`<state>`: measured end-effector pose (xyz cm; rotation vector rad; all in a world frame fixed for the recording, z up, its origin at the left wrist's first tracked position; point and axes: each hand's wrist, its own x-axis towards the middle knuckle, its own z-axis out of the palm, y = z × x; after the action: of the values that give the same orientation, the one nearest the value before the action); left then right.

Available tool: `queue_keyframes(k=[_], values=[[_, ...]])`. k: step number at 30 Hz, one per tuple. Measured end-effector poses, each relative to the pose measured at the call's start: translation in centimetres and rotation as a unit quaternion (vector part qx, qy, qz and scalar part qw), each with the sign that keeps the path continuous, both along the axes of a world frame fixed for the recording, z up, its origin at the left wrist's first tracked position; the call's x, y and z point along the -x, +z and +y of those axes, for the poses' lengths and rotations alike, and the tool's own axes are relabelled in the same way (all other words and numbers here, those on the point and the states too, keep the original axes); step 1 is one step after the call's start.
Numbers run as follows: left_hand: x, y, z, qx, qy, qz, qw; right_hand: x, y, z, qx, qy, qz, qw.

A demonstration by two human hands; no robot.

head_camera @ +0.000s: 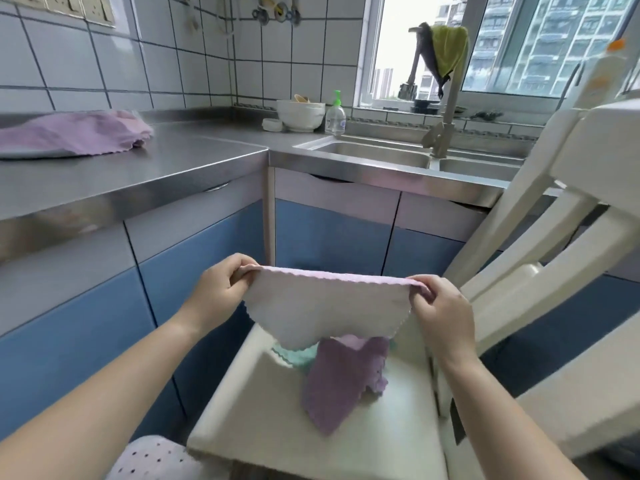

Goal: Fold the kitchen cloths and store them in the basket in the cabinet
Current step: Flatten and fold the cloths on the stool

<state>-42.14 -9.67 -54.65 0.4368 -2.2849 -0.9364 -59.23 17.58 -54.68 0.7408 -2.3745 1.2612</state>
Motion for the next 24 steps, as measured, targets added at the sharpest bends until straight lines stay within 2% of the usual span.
queue_keyframes(k=[5,9,11,17,20,24], values=[[-5.8,-5.8,3.9,-0.026,-0.032,-0.029,0.999,-6.3,-6.9,5.0,-0.005,0.016,-0.013,1.0],[-9.1,-10.7,6.8,-0.07,-0.057,-0.098,0.991,-9.0,-11.7,7.9,-0.033,0.054,-0.146,0.987],[-9.7,-12.7,7.6,-0.099,-0.057,-0.122,0.986,-9.1,-13.6,8.4,-0.045,0.052,-0.182,0.981],[-8.3,-15.7,7.4,-0.185,0.042,-0.103,0.976,-6.7,-17.0,7.1,-0.031,0.022,-0.258,0.965],[-6.1,-16.3,6.0,-0.251,0.102,-0.077,0.96,-4.4,-17.1,5.1,-0.008,0.01,-0.259,0.966],[-2.4,-17.1,3.8,-0.332,0.124,-0.048,0.934,-0.7,-17.3,2.1,0.021,0.001,-0.272,0.962]])
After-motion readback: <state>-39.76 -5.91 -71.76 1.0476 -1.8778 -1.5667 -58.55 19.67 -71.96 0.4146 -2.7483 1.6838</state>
